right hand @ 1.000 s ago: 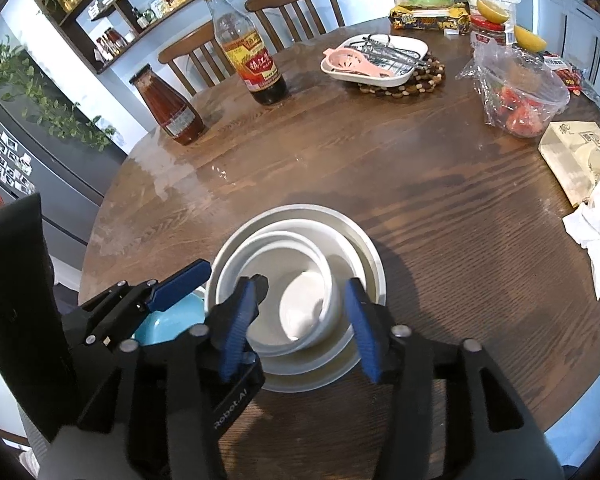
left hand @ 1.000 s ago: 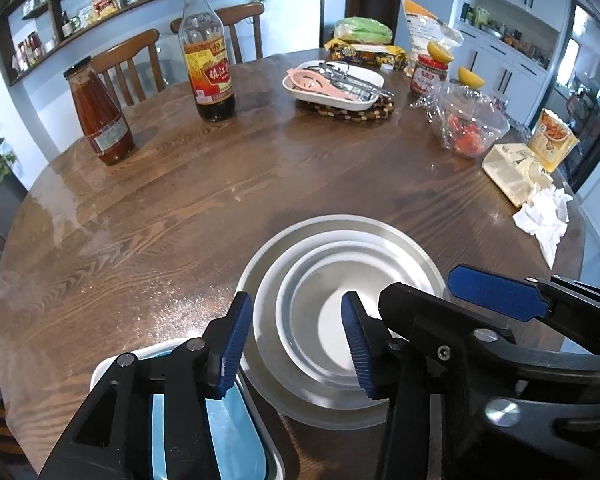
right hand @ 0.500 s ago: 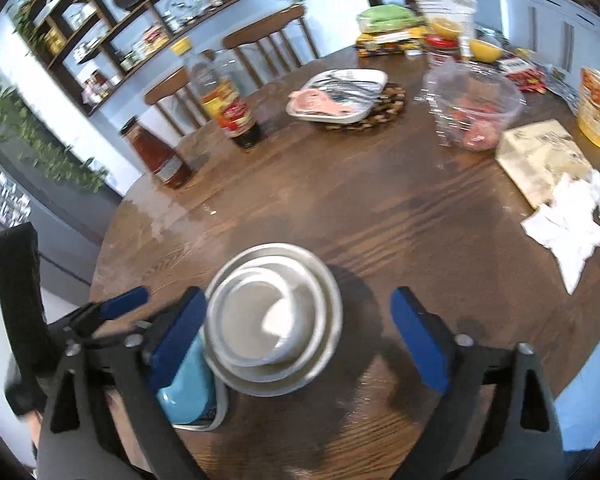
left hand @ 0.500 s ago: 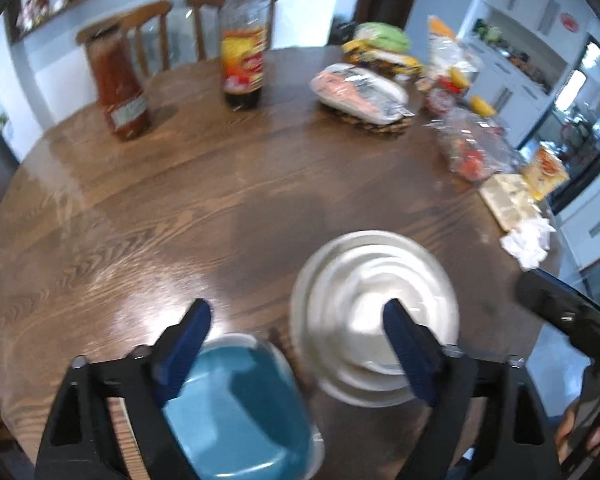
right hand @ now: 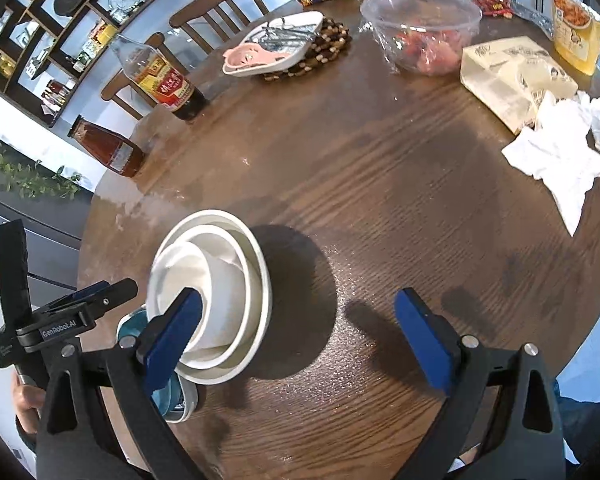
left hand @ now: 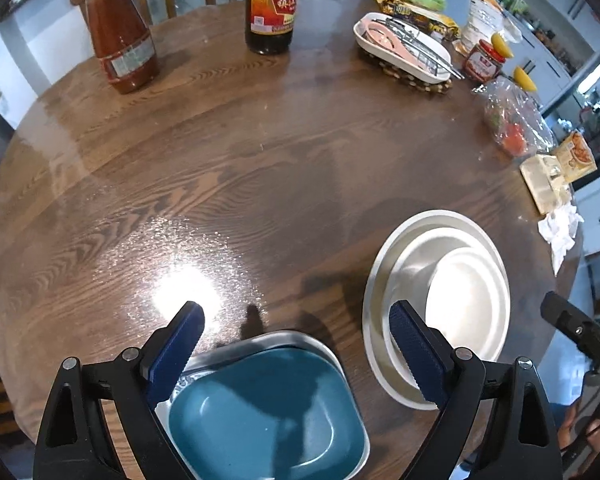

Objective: Organize plates and bowls

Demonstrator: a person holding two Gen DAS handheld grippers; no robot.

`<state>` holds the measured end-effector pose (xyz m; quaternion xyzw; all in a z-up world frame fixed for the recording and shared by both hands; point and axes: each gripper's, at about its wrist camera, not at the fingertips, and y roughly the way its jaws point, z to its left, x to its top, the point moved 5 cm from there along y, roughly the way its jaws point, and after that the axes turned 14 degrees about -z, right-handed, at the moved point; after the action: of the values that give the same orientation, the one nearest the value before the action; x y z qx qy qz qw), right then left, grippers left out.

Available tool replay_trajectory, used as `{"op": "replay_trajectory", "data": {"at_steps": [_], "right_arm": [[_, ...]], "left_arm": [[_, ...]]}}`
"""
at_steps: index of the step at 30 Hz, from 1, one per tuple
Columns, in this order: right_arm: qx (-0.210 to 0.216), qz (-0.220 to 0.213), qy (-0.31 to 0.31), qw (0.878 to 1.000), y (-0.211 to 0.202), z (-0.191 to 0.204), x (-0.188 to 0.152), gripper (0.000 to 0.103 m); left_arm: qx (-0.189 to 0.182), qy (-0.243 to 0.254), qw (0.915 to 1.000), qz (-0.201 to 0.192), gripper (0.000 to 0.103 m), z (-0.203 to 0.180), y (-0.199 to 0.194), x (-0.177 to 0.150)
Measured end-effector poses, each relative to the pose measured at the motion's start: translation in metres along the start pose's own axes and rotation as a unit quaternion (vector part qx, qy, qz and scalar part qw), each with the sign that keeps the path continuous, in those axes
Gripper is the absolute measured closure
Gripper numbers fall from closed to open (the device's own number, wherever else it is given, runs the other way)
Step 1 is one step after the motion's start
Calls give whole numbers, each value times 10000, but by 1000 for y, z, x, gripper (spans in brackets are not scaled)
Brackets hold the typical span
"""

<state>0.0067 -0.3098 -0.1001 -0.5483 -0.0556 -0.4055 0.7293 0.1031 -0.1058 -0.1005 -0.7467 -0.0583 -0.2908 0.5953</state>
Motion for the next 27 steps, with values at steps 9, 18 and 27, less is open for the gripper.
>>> {"op": "replay_trajectory", "data": {"at_steps": [9, 18, 27], "right_arm": [[70, 266, 50, 9996, 13, -6, -7, 11], [-59, 489, 12, 9988, 24, -13, -15, 19], [-216, 530, -193, 9982, 27, -10, -13, 22]], "left_arm": [[201, 147, 9995, 187, 10, 8, 10, -2], [209, 215, 9993, 229, 10, 6, 15, -1], [309, 386, 9978, 448, 10, -2, 26, -6]]}}
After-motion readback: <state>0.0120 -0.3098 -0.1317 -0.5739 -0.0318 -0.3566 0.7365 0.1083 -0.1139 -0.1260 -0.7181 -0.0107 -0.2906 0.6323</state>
